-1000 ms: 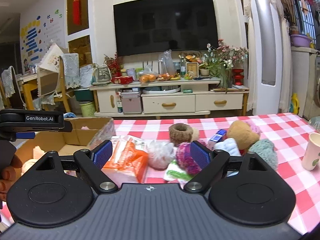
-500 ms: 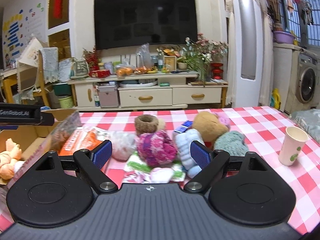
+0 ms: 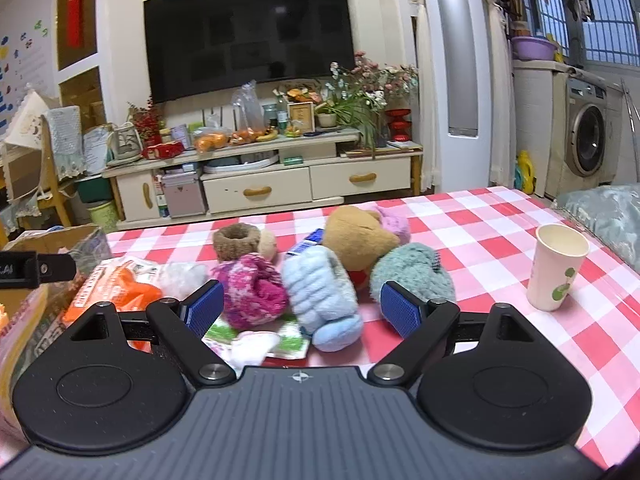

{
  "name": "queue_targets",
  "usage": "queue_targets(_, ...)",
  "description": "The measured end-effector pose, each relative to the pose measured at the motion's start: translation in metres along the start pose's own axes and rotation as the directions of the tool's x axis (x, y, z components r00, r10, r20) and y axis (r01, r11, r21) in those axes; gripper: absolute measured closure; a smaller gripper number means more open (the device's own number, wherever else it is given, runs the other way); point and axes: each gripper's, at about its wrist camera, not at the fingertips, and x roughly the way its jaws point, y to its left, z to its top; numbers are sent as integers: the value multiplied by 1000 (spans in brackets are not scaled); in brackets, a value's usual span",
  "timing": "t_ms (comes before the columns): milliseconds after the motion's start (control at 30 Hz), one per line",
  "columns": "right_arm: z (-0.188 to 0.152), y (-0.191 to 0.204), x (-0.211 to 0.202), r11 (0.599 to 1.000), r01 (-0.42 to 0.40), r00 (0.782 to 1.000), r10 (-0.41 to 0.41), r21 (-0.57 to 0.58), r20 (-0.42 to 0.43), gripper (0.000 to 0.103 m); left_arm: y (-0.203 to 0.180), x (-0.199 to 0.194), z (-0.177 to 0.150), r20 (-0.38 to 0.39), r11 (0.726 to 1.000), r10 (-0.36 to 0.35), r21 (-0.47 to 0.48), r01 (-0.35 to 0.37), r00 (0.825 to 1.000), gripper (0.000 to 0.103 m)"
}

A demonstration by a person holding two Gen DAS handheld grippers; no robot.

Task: Organize soft objects
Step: 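Reach the left tool to the floral cloth bundle and grasp it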

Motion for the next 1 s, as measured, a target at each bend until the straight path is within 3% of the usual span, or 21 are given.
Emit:
queue_targets(600,-8,-50,29,992,102,995,-100,74,-28,0,-60,11,-21,-72,983,-99,146,109,992,1)
queue_targets(1000,-9,-80,67,990,101,993,-93,101,-77,0,-97,33,-39,-160,967,-122,204,154,980,1)
